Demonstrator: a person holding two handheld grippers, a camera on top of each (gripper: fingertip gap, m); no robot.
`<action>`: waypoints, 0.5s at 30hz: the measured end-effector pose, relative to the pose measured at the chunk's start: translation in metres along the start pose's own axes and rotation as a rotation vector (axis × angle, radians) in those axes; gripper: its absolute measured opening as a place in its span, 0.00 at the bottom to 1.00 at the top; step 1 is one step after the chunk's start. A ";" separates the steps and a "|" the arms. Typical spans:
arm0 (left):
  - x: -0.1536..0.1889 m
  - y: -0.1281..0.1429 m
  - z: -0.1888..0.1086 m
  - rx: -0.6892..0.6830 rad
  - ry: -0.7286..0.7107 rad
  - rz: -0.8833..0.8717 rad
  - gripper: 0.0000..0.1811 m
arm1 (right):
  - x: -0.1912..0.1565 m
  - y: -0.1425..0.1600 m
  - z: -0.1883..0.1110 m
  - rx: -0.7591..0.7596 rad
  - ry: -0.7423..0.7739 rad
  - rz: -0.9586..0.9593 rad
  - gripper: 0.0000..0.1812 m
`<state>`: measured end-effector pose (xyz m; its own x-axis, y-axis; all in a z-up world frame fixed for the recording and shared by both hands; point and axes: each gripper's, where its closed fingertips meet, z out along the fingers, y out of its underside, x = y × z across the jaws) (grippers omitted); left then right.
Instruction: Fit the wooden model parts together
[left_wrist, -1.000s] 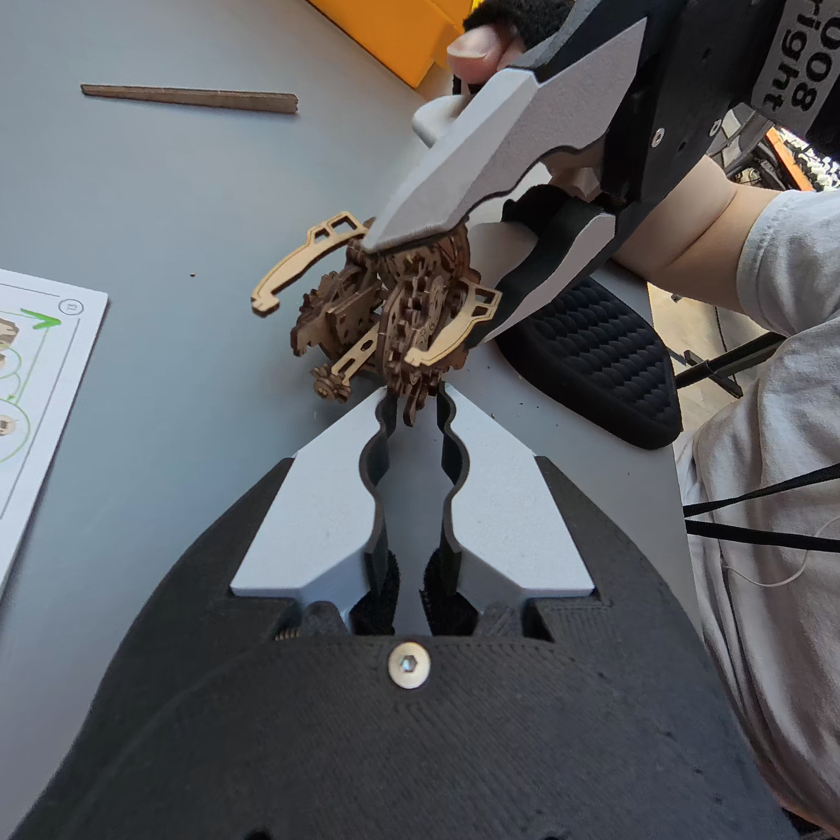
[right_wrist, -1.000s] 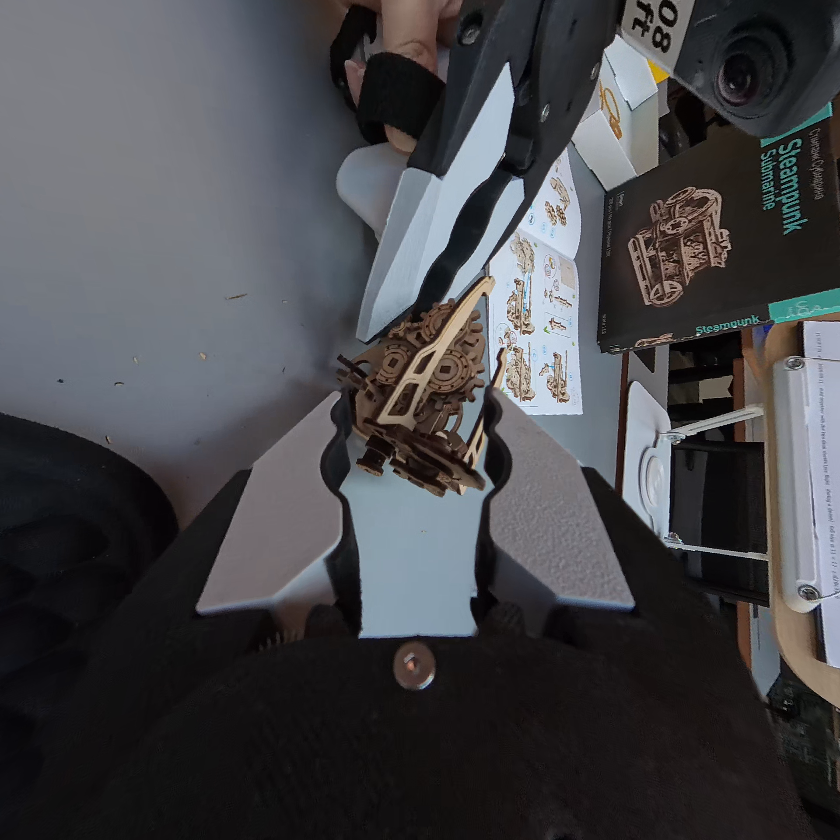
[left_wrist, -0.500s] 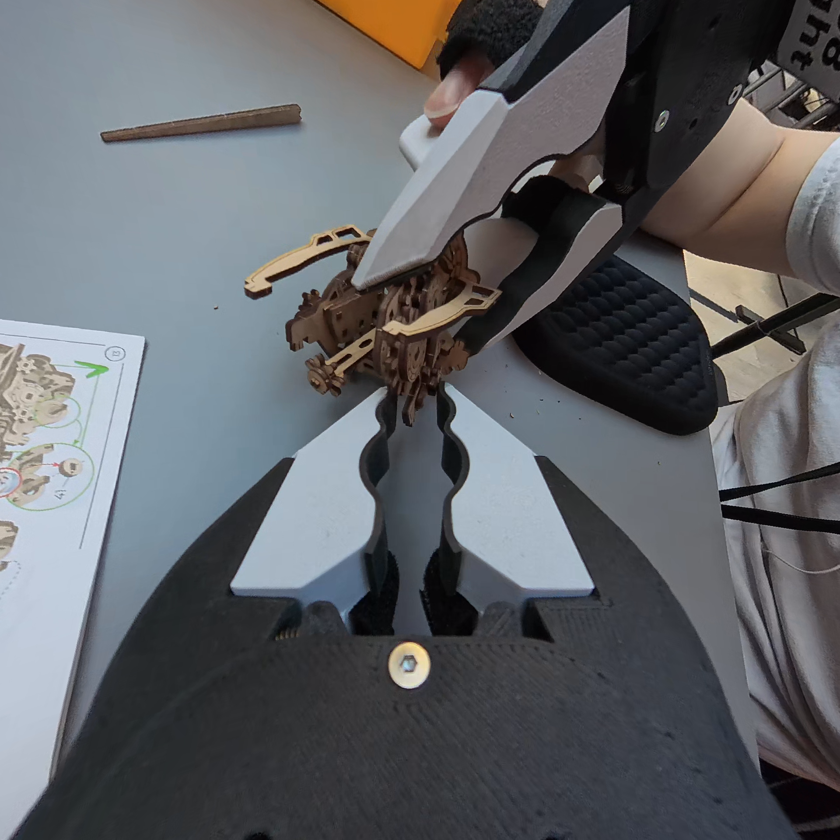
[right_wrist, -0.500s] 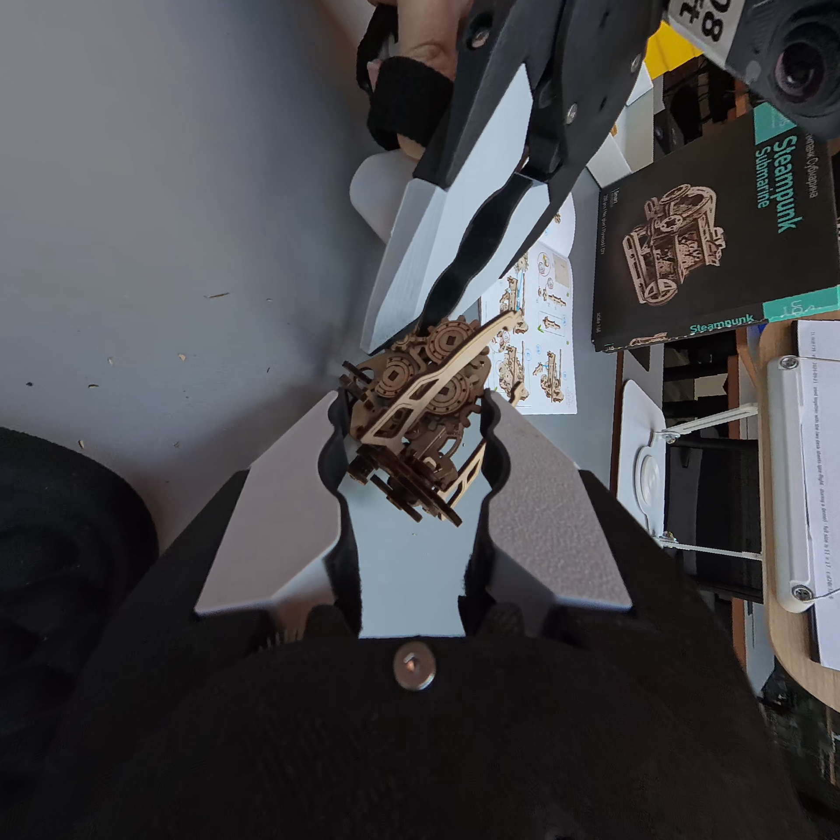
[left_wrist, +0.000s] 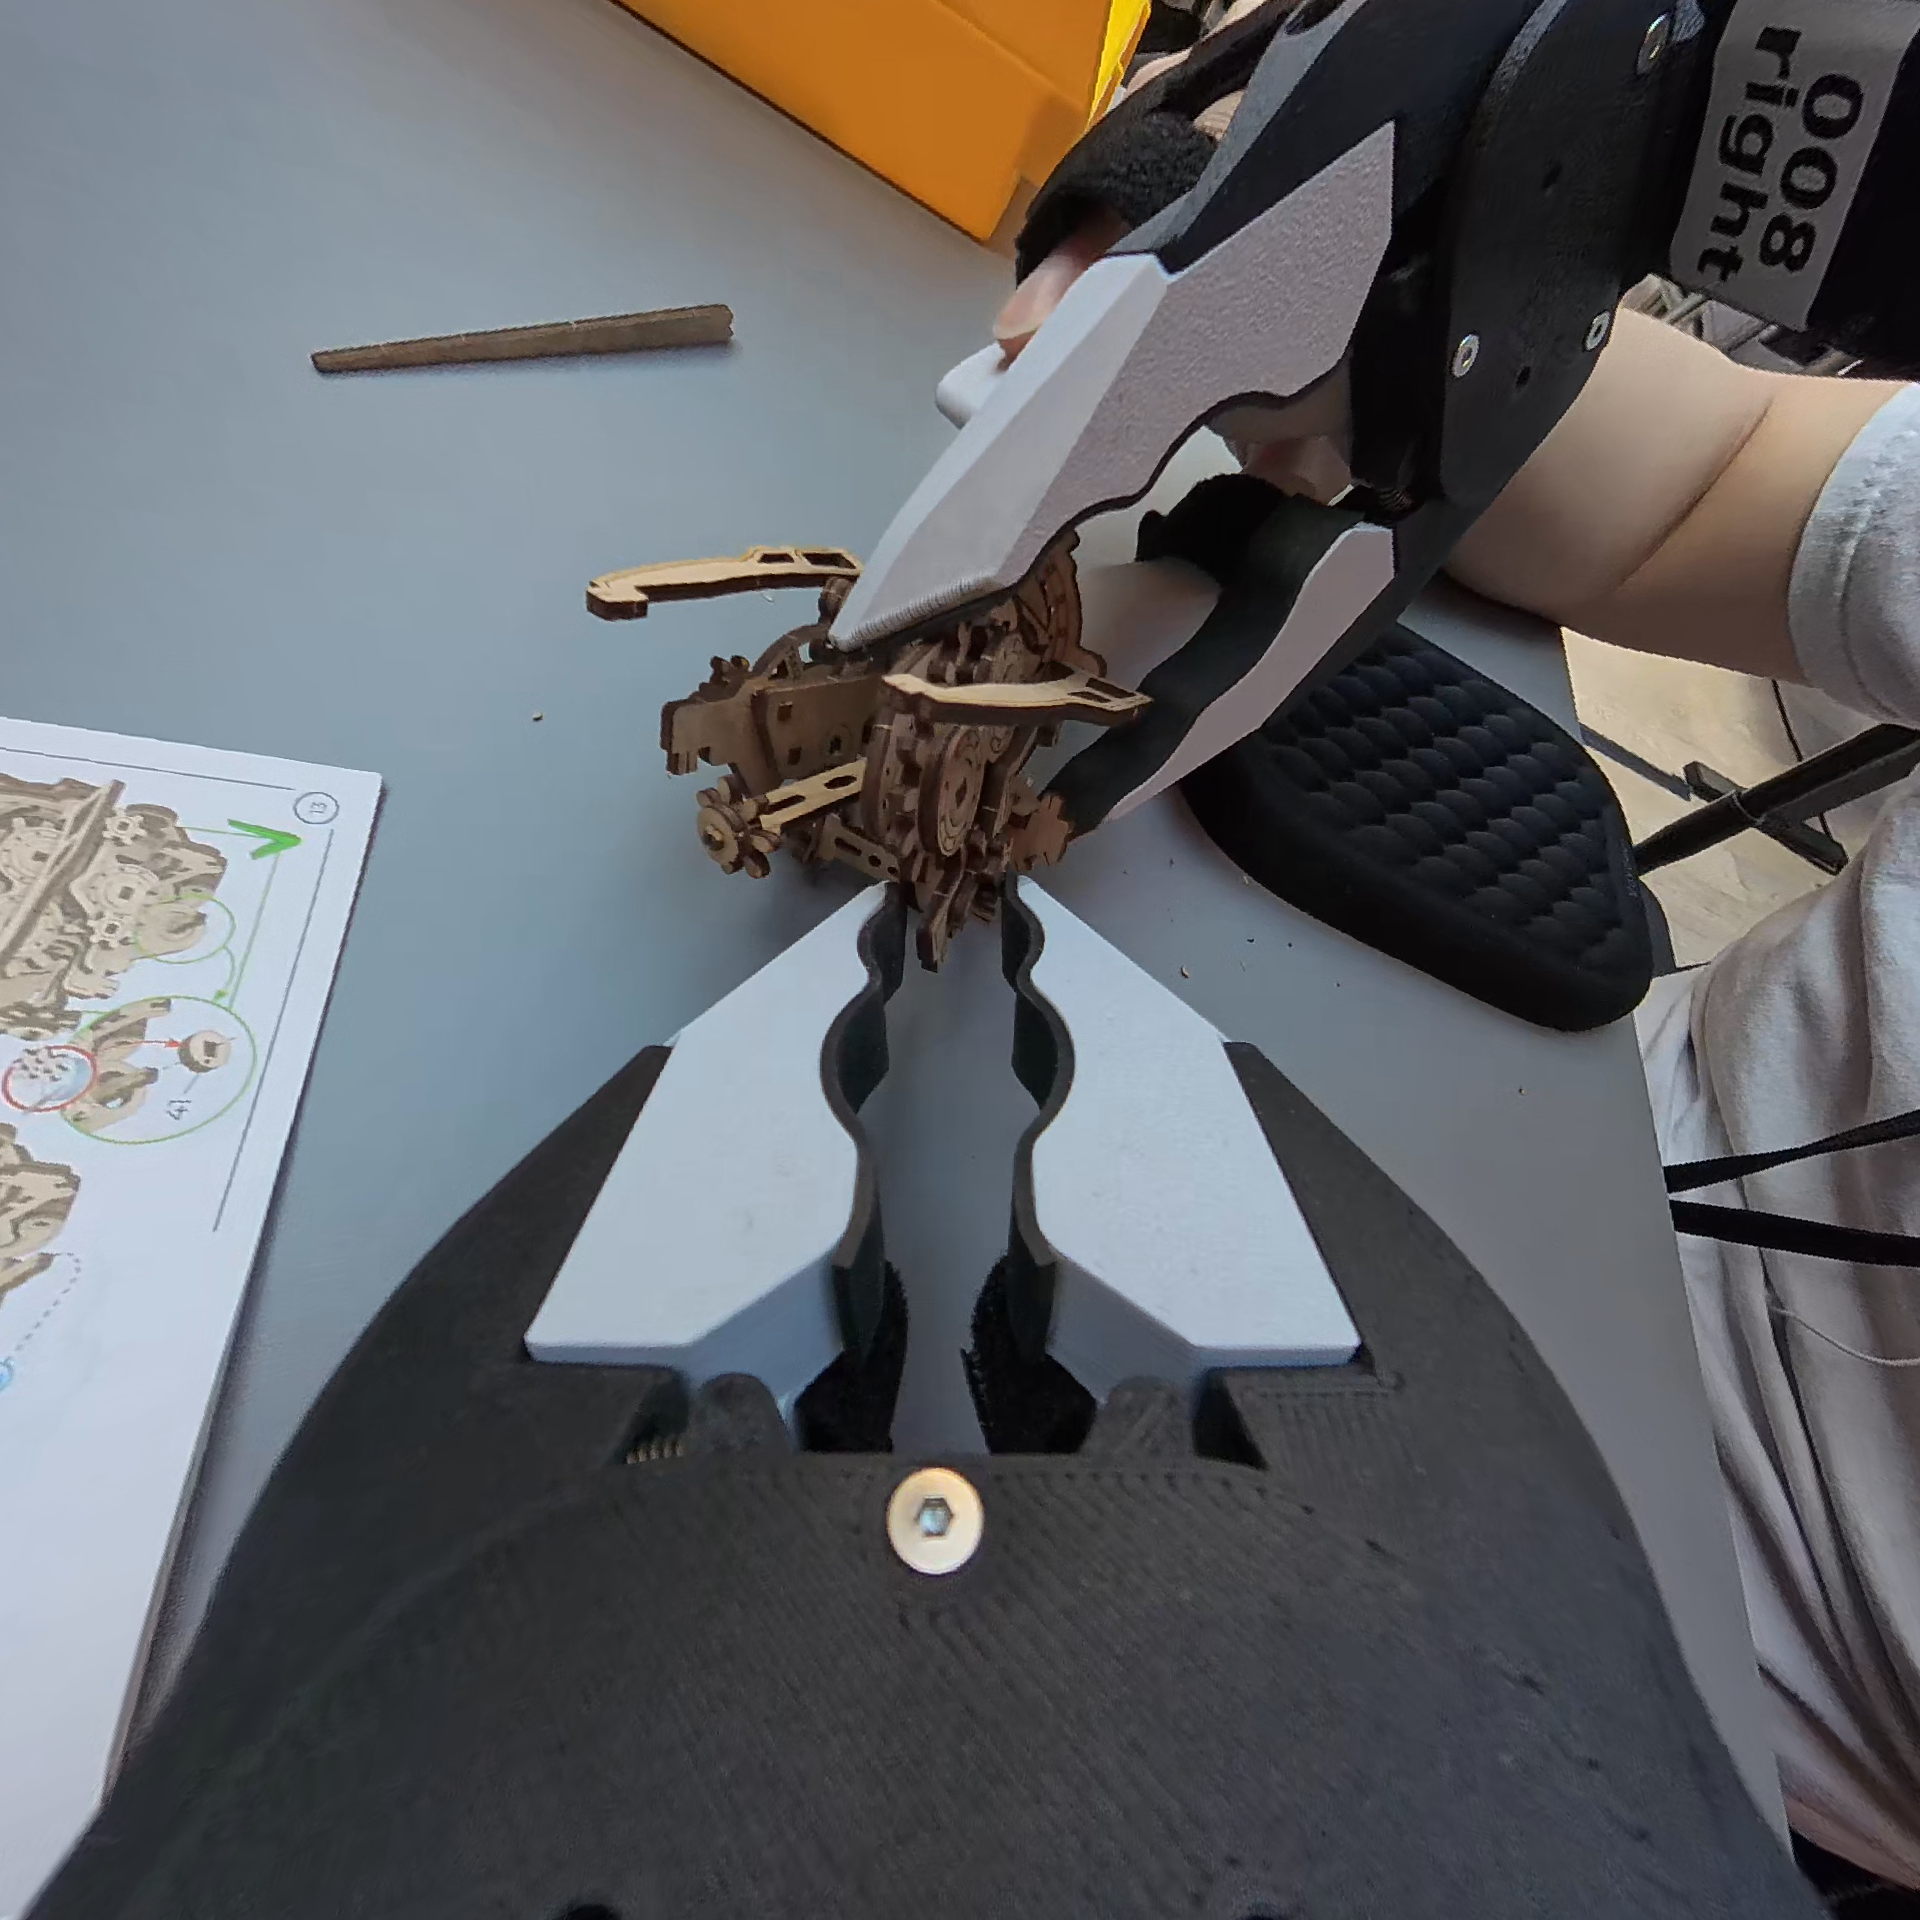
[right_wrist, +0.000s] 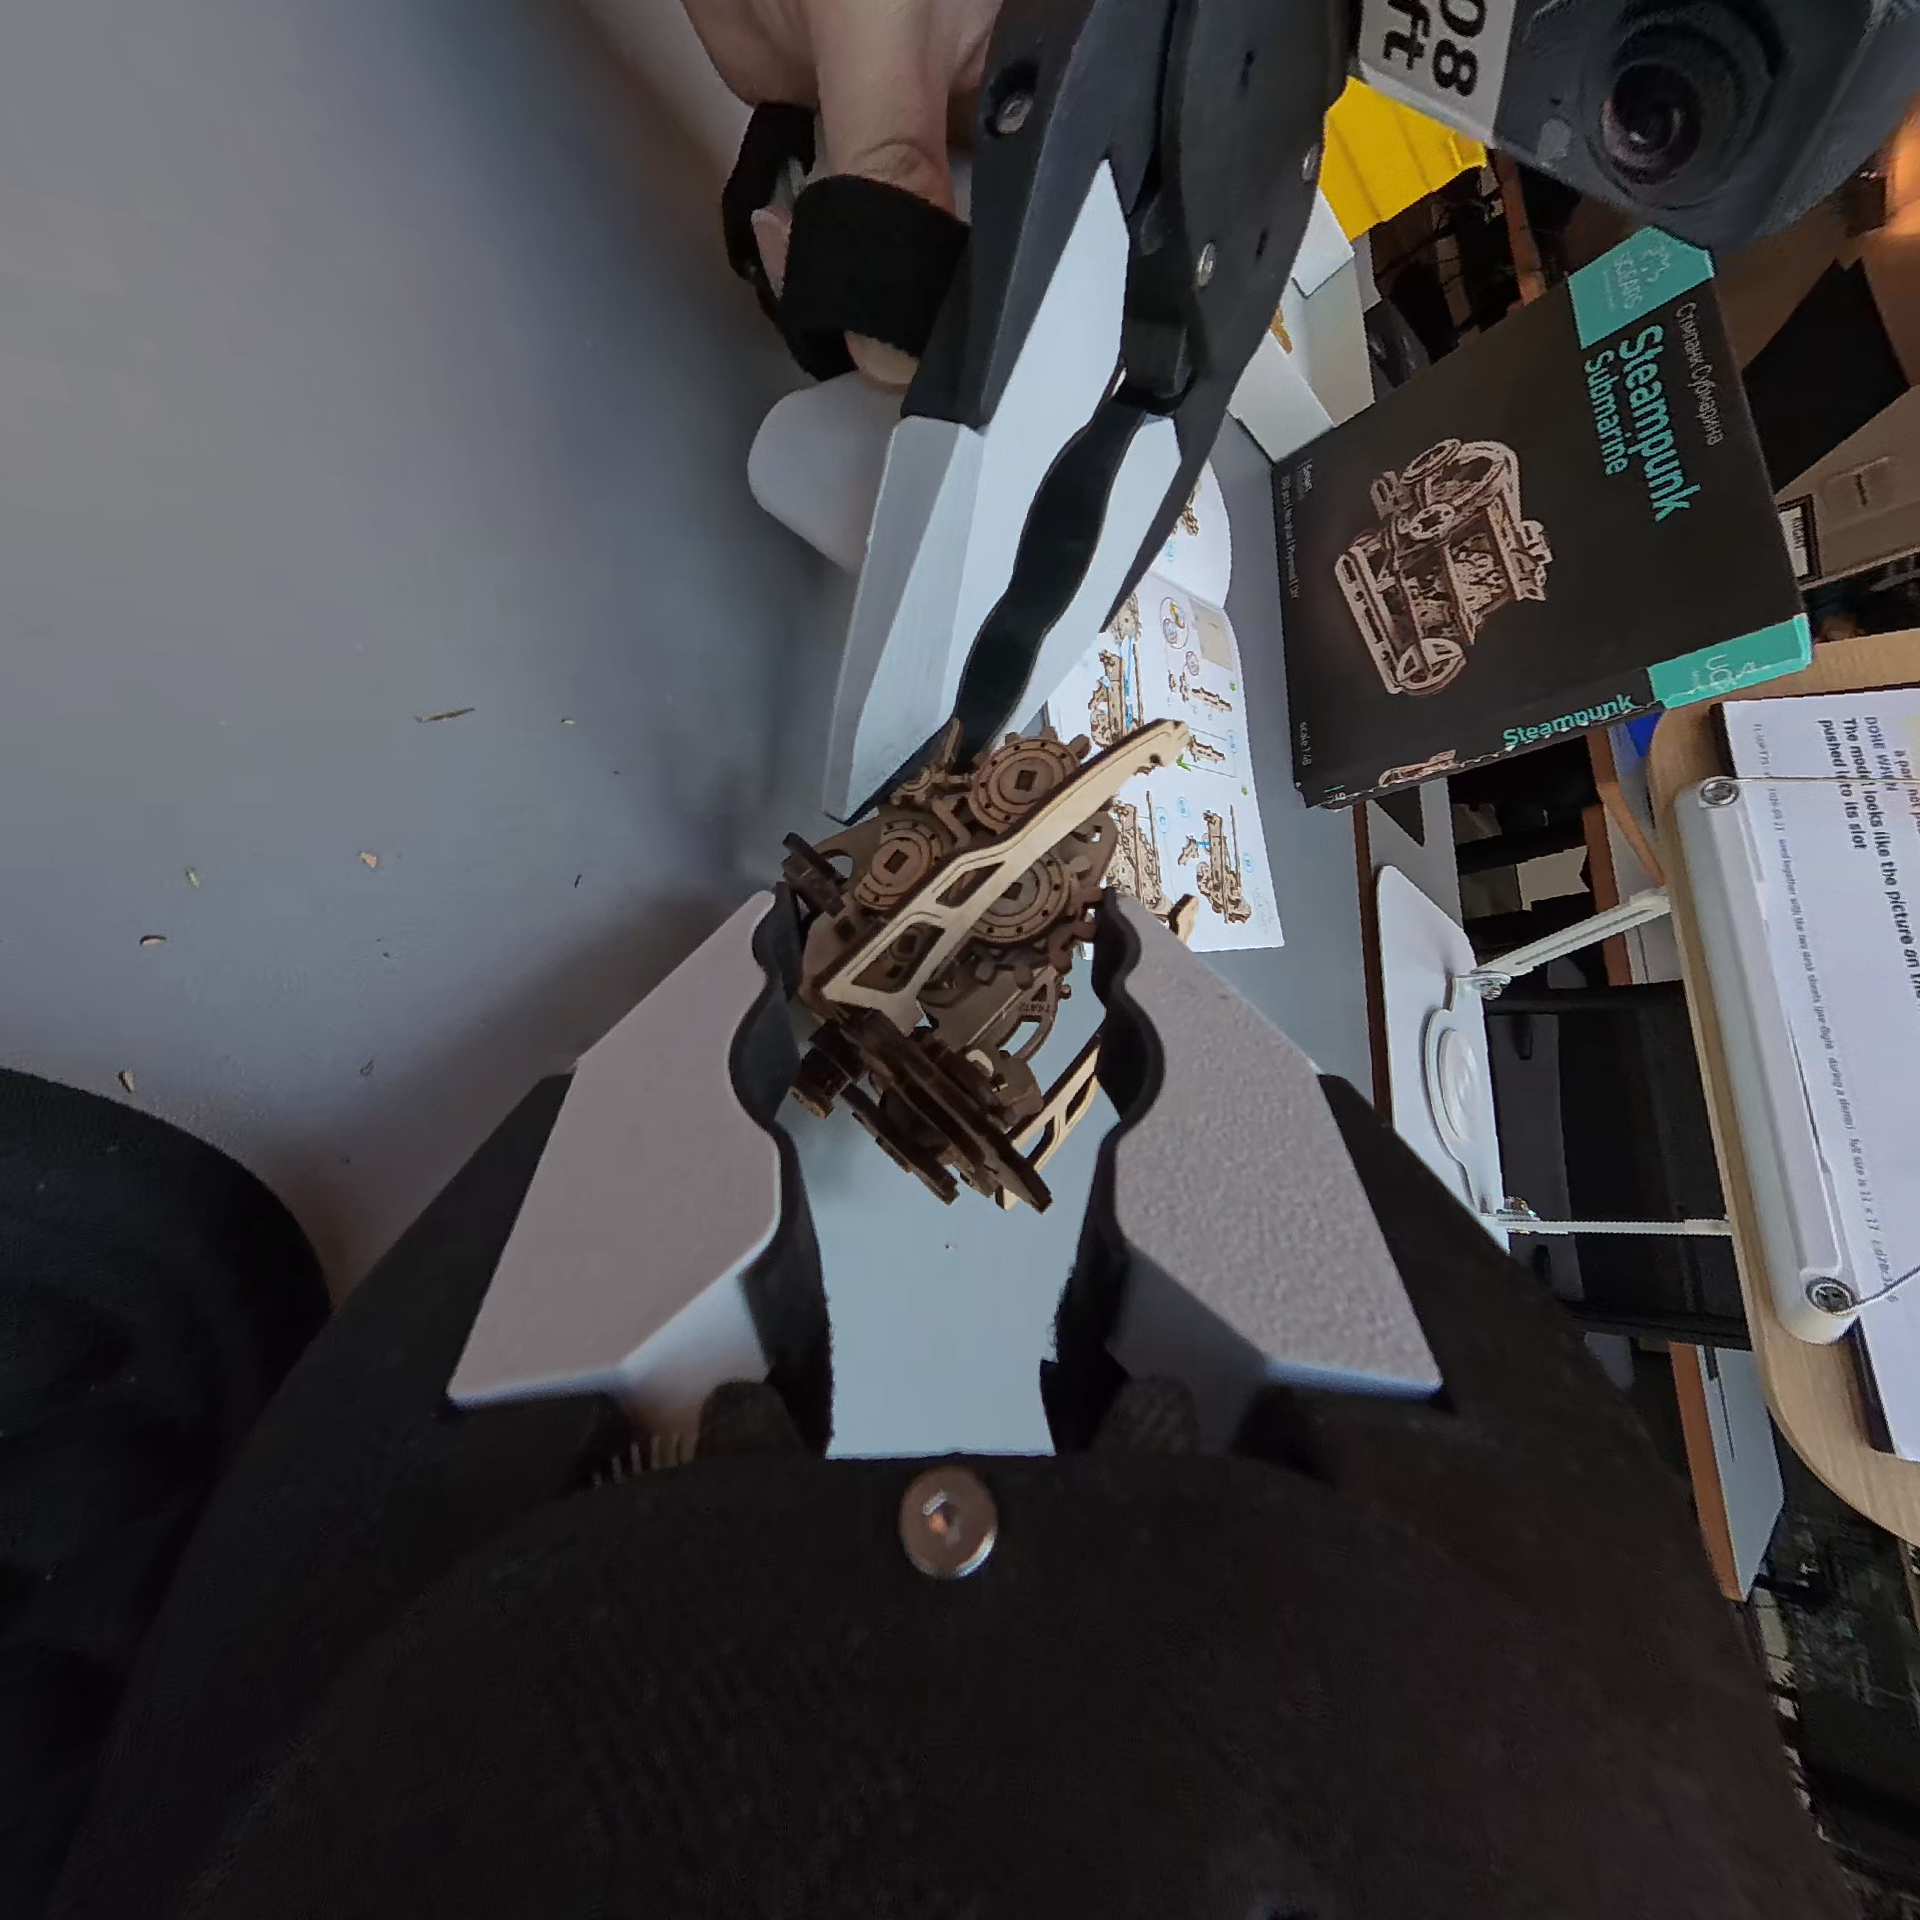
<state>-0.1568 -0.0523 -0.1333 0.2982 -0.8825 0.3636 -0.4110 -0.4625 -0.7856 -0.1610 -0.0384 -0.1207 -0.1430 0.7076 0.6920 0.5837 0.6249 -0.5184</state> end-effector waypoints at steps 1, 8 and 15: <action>0.000 0.001 0.000 0.003 0.002 -0.006 0.09 | 0.000 0.000 0.000 0.000 -0.002 0.002 0.31; 0.000 0.013 0.006 -0.031 0.026 -0.058 0.10 | 0.001 0.001 -0.001 0.020 -0.001 0.018 0.31; -0.008 0.002 0.003 0.036 0.024 -0.126 0.11 | 0.004 0.003 -0.002 0.031 0.009 0.034 0.31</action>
<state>-0.1575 -0.0460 -0.1395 0.3250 -0.8194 0.4722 -0.3403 -0.5672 -0.7500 -0.1585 -0.0345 -0.1191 -0.1165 0.7260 0.6778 0.5630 0.6105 -0.5571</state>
